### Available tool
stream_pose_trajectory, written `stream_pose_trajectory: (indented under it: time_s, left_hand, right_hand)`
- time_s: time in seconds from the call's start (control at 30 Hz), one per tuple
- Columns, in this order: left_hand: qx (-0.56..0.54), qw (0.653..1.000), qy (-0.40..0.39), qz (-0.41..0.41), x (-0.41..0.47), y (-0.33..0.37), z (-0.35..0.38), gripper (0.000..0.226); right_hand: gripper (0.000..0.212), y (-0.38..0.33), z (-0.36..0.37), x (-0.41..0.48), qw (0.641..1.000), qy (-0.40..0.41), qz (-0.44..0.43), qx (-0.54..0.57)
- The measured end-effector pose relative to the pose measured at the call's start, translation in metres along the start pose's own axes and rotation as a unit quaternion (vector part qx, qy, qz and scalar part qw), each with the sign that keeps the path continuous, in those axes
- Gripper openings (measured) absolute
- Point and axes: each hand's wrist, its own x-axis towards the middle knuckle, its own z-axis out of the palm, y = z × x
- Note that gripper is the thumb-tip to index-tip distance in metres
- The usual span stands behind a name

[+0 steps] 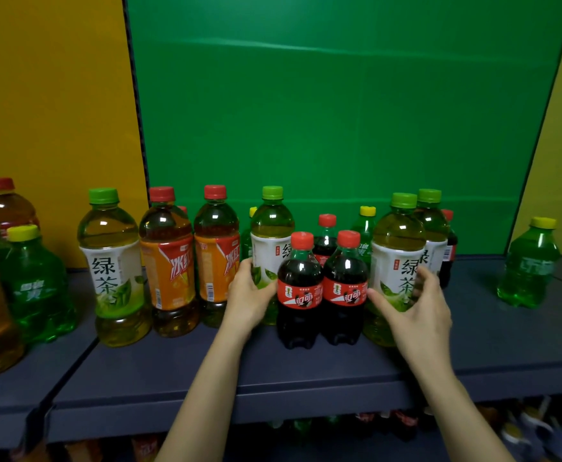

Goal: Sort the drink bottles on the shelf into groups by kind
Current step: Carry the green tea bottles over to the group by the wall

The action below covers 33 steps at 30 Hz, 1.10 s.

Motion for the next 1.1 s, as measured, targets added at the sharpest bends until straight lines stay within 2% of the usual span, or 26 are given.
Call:
stream_pose_trajectory:
  time_s: [0.5, 0.77, 1.1]
  left_hand:
    - [0.020, 0.986, 0.148, 0.068, -0.011, 0.008, -0.005, 0.054]
    - [0.084, 0.970, 0.188, 0.132, -0.009, 0.030, -0.013, 0.062]
    - [0.118, 0.953, 0.214, 0.180, -0.017, 0.074, -0.040, 0.056]
  right_hand:
    - [0.080, 0.001, -0.009, -0.004, 0.999, 0.006, 0.016, 0.029]
    - [0.079, -0.012, -0.020, 0.006, 0.999, 0.011, -0.014, 0.051]
    - [0.081, -0.033, -0.038, 0.017, 0.994, -0.005, -0.054, 0.090]
